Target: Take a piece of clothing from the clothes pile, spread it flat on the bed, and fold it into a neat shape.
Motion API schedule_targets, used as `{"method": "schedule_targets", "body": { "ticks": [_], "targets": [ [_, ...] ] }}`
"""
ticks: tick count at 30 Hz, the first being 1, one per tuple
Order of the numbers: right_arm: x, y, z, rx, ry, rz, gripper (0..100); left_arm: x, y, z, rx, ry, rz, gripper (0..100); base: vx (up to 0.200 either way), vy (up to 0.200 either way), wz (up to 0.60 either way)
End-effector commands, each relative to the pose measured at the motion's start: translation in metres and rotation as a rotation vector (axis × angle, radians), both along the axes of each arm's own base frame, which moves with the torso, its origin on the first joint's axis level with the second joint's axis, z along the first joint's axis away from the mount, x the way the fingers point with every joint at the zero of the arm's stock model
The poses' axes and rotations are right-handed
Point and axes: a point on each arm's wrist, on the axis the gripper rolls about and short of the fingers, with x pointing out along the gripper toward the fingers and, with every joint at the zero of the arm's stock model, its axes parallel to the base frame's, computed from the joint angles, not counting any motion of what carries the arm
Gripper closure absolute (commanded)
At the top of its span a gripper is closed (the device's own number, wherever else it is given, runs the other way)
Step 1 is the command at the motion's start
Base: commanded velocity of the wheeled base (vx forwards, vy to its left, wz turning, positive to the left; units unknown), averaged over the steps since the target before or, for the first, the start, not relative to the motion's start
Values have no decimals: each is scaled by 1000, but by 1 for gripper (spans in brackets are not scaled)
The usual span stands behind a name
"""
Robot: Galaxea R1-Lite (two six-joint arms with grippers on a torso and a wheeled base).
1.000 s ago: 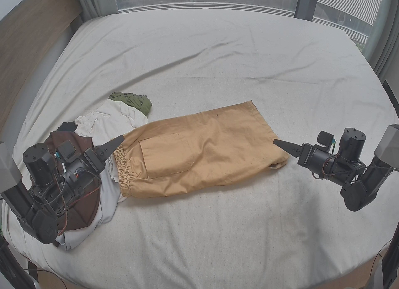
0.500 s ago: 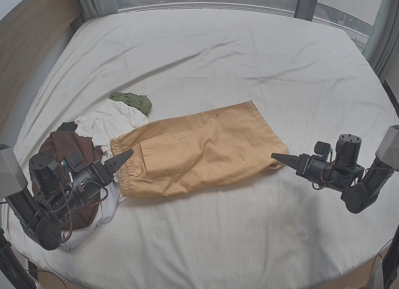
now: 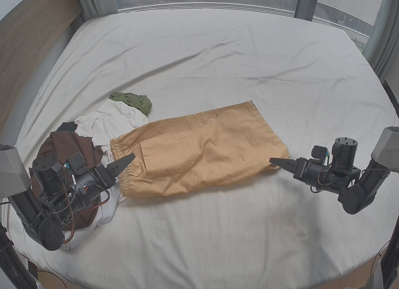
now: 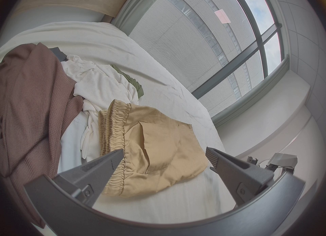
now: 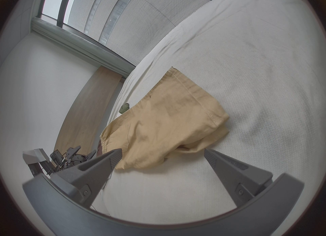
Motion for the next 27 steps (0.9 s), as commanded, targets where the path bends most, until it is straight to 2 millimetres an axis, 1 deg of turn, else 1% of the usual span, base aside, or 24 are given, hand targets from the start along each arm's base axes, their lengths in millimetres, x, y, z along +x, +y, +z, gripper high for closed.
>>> {"method": "schedule_targets", "body": {
  "ticks": [1, 5, 13, 19, 21, 27],
  "targets": [
    [4, 0, -10, -4, 23, -1, 0, 1, 0, -2, 5, 5, -1, 0, 0, 0, 0],
    [6, 1, -13, -5, 30, -1, 0, 1, 0, -2, 4, 7, -1, 0, 0, 0, 0],
    [16, 3, -31, -12, 58, -9, 0, 1, 1, -2, 3, 4, 3, 0, 0, 0, 0],
    [22, 5, -31, -7, 43, -7, 0, 1, 1, -2, 3, 4, 3, 0, 0, 0, 0],
    [25, 6, -35, -7, 44, -7, 0, 1, 1, -2, 3, 4, 3, 0, 0, 0, 0],
    [30, 17, -37, -12, 34, -13, 0, 1, 2, 0, 2, -2, 6, 0, 0, 0, 0]
  ]
}}
